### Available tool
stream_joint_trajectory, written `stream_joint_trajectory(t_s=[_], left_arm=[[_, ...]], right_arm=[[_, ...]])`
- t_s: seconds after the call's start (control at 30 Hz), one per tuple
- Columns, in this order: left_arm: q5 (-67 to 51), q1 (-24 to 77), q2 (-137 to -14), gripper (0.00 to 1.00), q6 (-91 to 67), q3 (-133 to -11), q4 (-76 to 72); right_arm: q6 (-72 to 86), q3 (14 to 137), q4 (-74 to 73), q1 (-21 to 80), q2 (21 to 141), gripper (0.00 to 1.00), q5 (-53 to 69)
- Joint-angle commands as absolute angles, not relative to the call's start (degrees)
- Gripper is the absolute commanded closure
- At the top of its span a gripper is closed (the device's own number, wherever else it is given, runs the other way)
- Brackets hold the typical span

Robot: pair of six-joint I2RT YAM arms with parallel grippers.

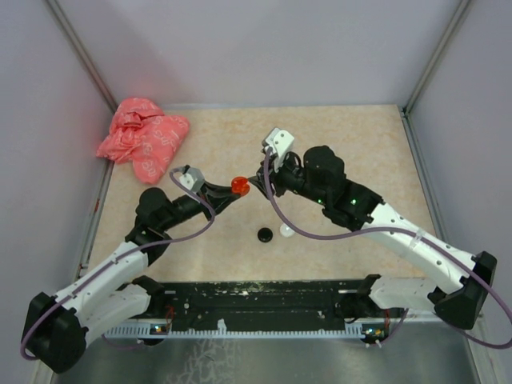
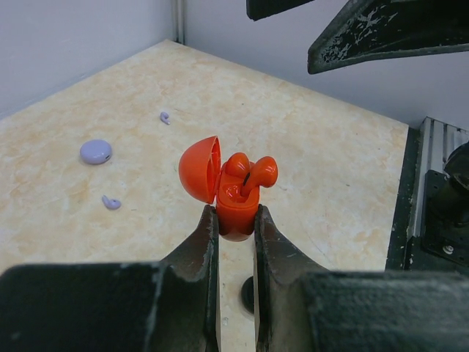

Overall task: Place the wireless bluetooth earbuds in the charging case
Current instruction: Place the earbud in the charging case.

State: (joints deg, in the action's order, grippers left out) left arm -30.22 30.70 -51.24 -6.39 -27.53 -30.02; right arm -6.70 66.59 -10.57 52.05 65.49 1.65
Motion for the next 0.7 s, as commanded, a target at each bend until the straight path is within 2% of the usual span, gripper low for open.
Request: stream_joint_trajectory(t_s=[0.0,0.17,0.67], left_arm=[[-33.7,30.0,-51.6,0.99,-6.1,-29.7,-30.2],[-35.7,29.6,-51.7,0.99,-6.9,-29.5,-31.8],[-38.6,29.2,-51.9,0.99,-8.5,-28.9,-34.8]], right_arm=[[-5.8,68.1,-12.5,49.4,63.1,0.46,10.3],[-7.9,66.4,-13.7,48.6,63.5,0.47,4.8],[-8.4,64.7,-12.0,48.6,66.7,0.47,10.0]])
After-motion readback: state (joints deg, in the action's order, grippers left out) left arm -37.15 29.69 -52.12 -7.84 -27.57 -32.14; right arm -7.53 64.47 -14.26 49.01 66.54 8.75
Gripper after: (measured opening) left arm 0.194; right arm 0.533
